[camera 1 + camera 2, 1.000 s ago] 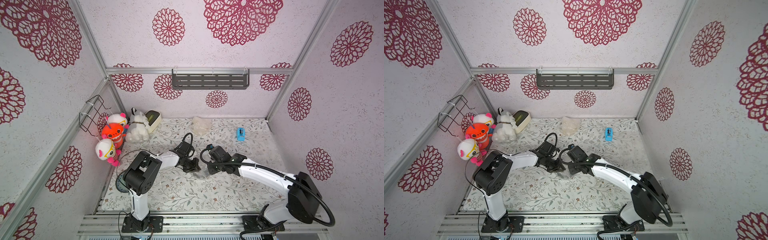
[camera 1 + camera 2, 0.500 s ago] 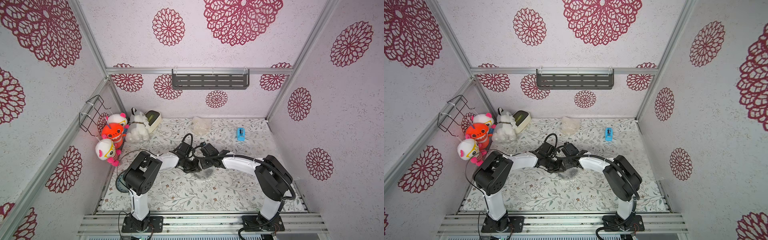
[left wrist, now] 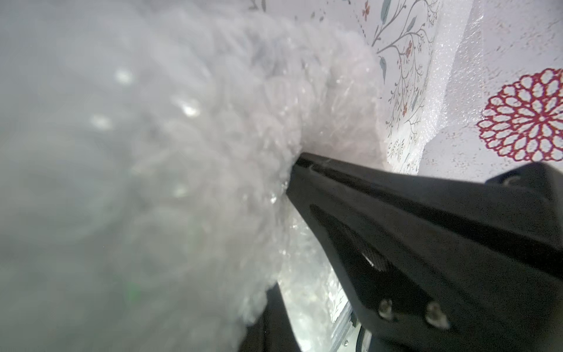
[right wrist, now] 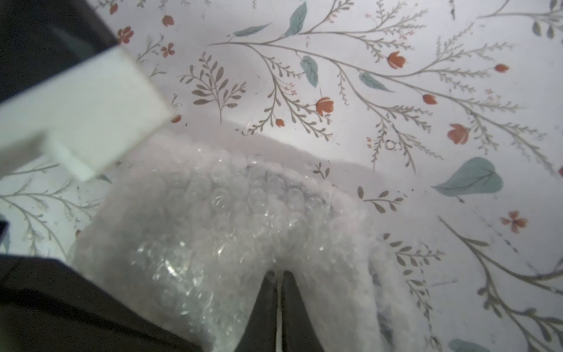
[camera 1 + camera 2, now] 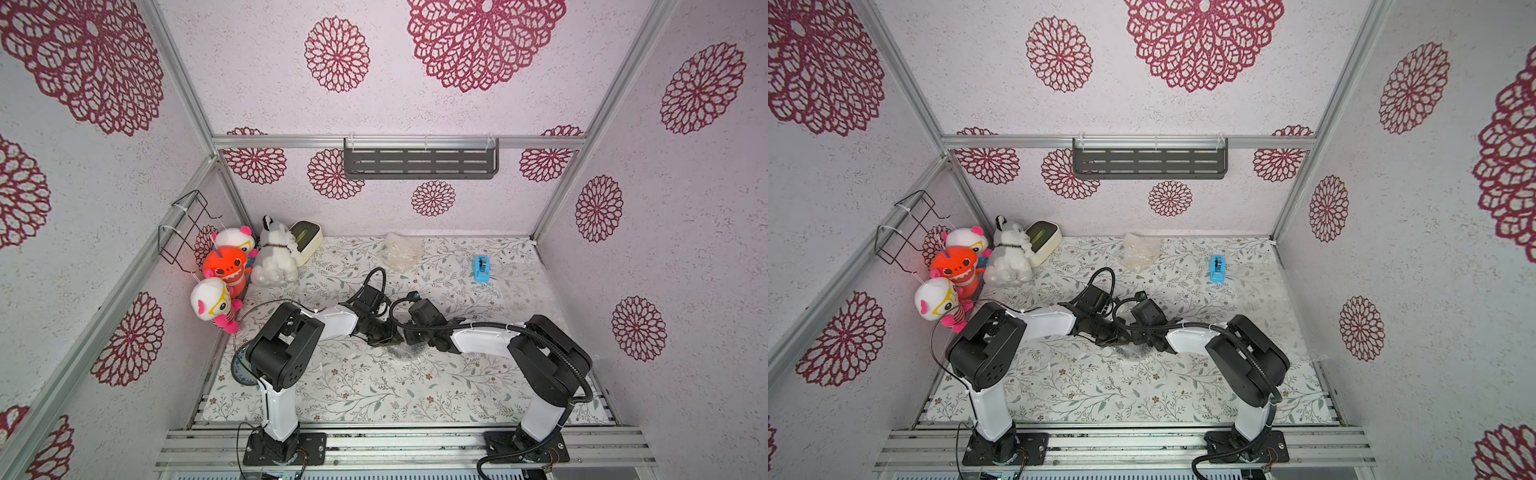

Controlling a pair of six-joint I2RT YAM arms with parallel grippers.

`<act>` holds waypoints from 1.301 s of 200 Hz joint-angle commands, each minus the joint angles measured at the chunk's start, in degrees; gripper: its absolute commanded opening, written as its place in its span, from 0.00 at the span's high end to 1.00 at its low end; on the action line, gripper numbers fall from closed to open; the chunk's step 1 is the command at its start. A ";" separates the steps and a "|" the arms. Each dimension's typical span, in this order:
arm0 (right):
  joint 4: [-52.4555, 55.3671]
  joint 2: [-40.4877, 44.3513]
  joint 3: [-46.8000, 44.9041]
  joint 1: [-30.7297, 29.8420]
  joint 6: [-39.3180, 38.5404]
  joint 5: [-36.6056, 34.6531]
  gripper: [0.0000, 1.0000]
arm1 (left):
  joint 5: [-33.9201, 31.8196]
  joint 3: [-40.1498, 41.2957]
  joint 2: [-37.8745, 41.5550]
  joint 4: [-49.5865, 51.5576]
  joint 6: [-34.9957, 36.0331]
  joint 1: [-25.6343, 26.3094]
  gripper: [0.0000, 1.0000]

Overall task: Wrap dinner plates in bubble wrap
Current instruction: Stick the tape on the bubble wrap.

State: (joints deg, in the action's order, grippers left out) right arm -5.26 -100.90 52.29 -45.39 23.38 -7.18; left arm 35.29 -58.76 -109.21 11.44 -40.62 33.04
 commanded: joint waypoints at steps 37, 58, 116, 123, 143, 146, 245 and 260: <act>5.85 0.48 4.60 0.22 -0.20 5.21 0.65 | -1.24 1.28 -1.01 2.61 -0.07 0.54 1.00; 6.93 0.59 5.81 0.30 1.07 6.49 0.62 | -1.24 1.28 -0.92 2.70 0.02 0.54 1.00; 9.86 -0.70 8.85 0.99 0.73 8.56 0.56 | -1.01 1.10 -1.09 2.63 0.19 0.54 1.00; 10.00 -0.96 8.96 1.15 0.41 8.66 0.55 | -1.01 1.11 -1.09 2.71 0.14 0.54 1.00; 9.75 -1.26 9.14 1.82 -0.75 9.61 0.51 | -1.08 1.19 -1.01 2.60 0.12 0.54 1.00; 9.67 -1.30 9.07 1.98 -0.97 10.05 0.50 | -1.07 1.22 -1.01 2.63 0.18 0.49 1.00; 9.89 -4.06 7.59 3.64 -1.75 18.94 0.34 | -0.45 1.15 -1.01 2.16 0.36 0.54 1.00; 10.88 -4.75 8.23 3.55 -1.52 18.00 0.38 | 0.52 1.61 -0.37 0.86 0.61 0.64 1.00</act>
State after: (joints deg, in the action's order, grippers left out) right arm 1.87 -103.24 59.31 -40.66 22.44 9.26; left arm 35.40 -58.74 -109.21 11.62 -40.64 33.04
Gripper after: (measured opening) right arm 0.646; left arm 0.039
